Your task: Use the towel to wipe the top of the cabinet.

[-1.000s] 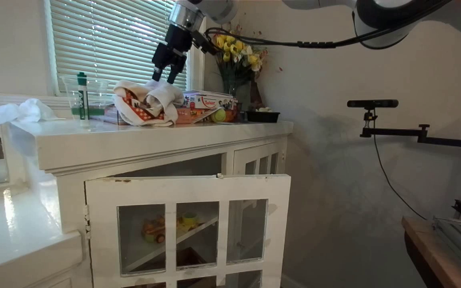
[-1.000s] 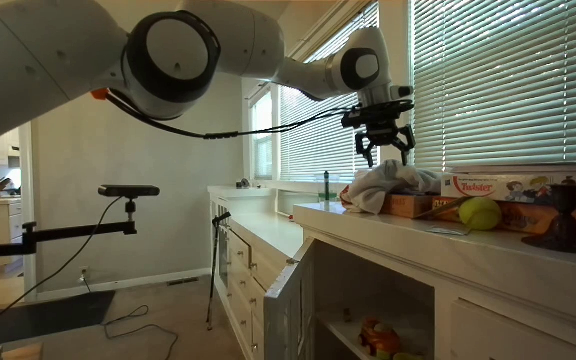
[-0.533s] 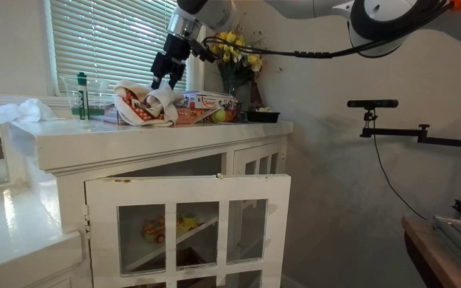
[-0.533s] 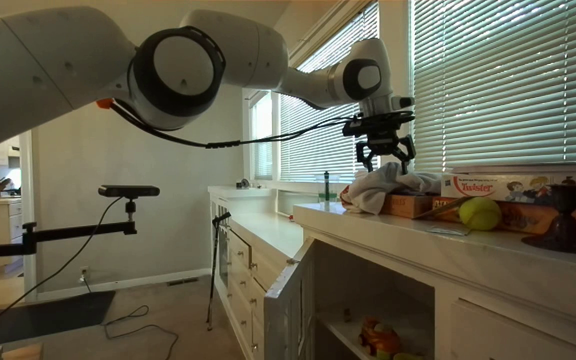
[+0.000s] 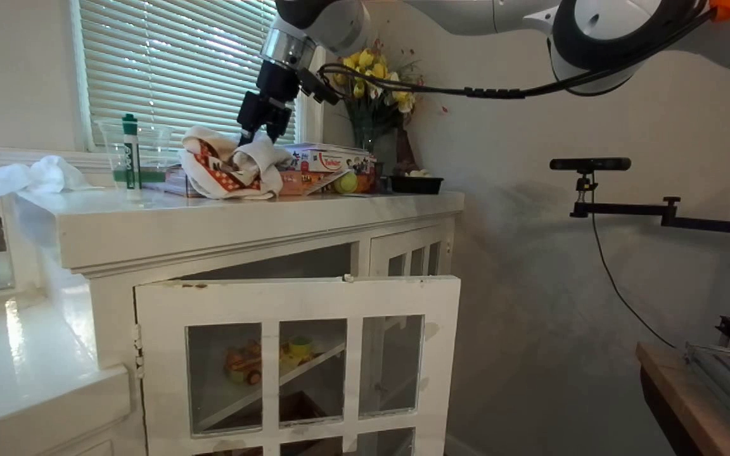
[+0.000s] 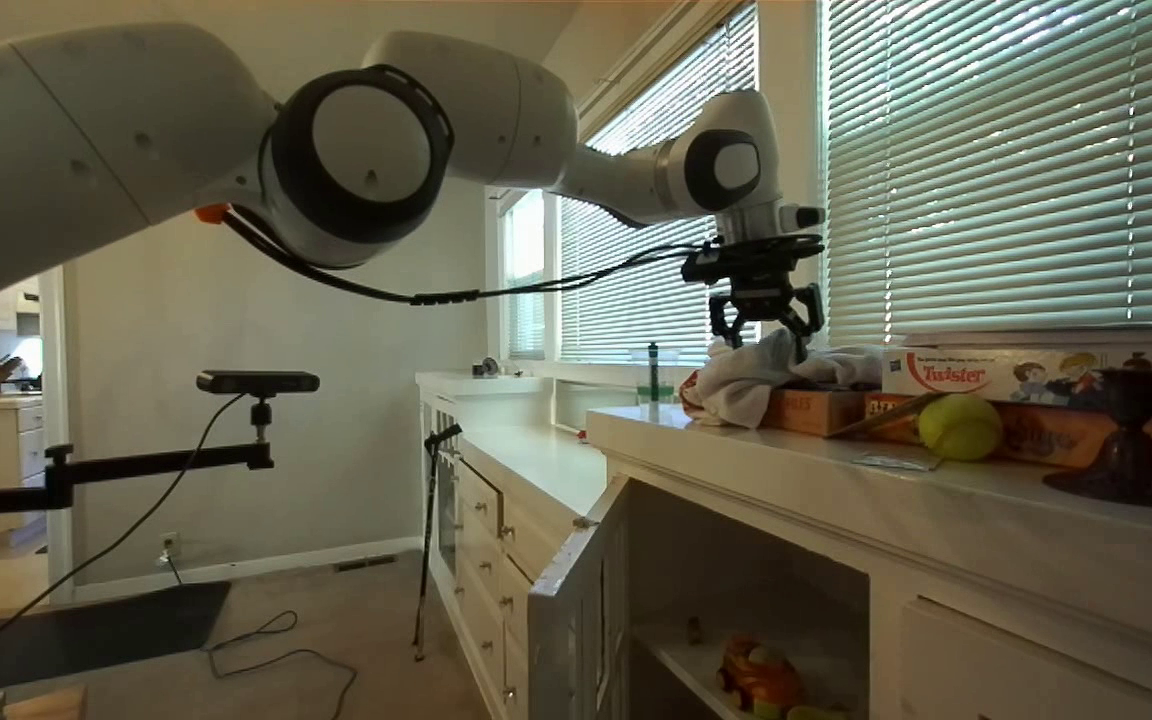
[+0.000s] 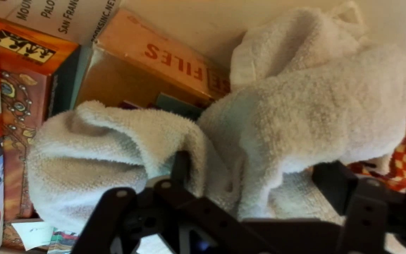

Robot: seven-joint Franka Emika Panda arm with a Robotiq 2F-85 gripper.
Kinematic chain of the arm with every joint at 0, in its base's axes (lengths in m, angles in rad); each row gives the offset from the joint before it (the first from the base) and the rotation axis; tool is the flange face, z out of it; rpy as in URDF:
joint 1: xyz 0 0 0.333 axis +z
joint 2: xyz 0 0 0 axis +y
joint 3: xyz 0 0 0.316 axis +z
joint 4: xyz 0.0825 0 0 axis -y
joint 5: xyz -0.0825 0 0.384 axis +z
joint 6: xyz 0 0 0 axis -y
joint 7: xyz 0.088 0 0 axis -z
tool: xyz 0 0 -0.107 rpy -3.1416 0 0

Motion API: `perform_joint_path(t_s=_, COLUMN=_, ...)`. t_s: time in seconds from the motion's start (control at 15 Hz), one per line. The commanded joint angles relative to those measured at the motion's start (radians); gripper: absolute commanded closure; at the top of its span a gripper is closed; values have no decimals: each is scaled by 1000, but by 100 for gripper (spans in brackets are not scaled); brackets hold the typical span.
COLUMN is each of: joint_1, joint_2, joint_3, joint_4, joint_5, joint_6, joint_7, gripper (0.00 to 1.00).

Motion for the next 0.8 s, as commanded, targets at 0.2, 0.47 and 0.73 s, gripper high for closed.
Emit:
perform_joint_path(t_s=0.2, joint_1=2, joint_2=36, joint_3=-1, joint_4=78, joint_5=2, joint_6=-25, joint_7=34, gripper=61)
perform_joint_path(t_s=0.47, joint_1=1, joint_2=36, joint_3=2, joint_4=78, joint_5=5, joint_6=-24, joint_7=41, gripper=89)
perform_joint_path(t_s=0.73, joint_1=1, joint_2=33, joint_3=0, joint_4=80, joint_5=4, joint_6=-27, joint_7=60, gripper=96)
